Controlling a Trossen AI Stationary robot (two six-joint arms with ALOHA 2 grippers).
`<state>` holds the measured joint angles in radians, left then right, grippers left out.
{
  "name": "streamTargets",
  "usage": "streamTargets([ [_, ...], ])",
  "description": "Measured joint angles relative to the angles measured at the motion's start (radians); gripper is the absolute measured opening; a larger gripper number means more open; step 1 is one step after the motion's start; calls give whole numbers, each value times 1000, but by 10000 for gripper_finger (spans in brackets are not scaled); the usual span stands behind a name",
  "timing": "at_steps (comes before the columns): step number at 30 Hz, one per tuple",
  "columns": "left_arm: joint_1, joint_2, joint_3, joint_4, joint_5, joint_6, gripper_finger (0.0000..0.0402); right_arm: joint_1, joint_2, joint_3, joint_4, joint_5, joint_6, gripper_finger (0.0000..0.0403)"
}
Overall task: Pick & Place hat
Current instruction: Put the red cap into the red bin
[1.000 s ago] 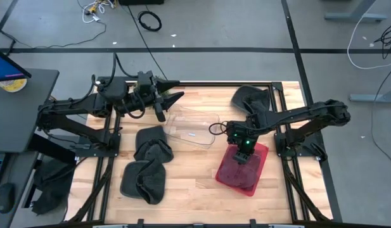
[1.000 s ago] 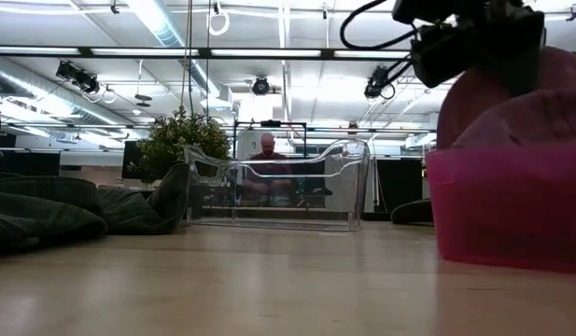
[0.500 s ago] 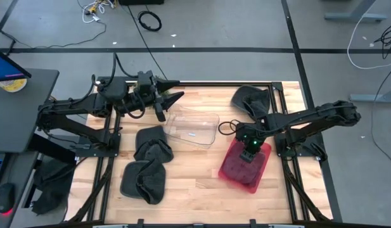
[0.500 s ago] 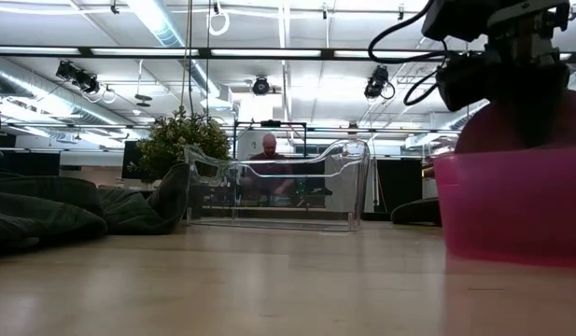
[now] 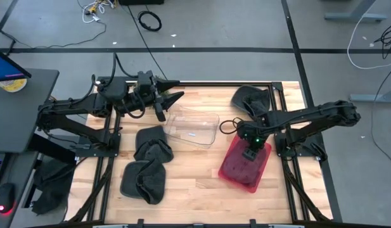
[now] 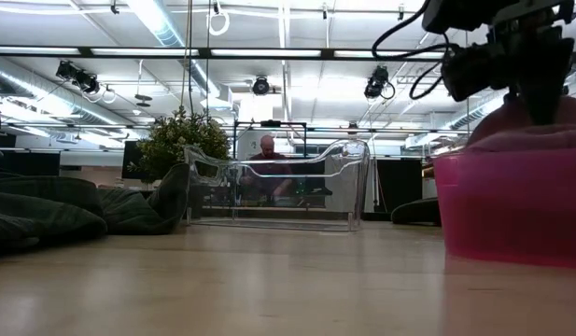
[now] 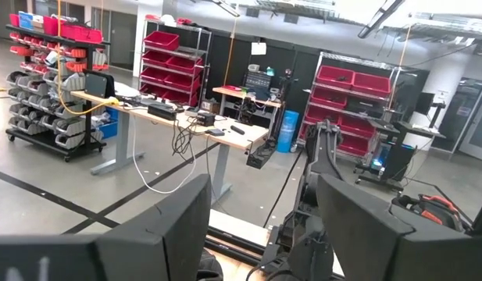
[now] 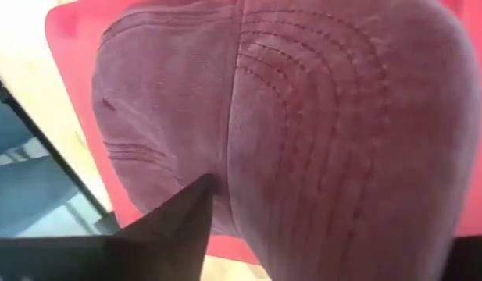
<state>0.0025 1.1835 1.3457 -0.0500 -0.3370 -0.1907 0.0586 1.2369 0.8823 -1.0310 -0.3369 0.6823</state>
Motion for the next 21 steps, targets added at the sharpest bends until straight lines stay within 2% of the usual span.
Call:
streamTargets([
  [8, 0, 0, 0, -1, 0, 1, 236, 0, 5, 17, -15, 26, -48, 248],
  [15, 0, 0, 0, -12, 0, 3, 236, 0, 4, 41, -182, 145, -34, 251],
  [18, 0, 0, 0, -14, 0, 4, 236, 1, 3, 63, -144, 116, -70, 243],
  [21, 0, 0, 0, -14, 0, 4, 236, 10, 3, 67, -12, 14, -106, 237],
])
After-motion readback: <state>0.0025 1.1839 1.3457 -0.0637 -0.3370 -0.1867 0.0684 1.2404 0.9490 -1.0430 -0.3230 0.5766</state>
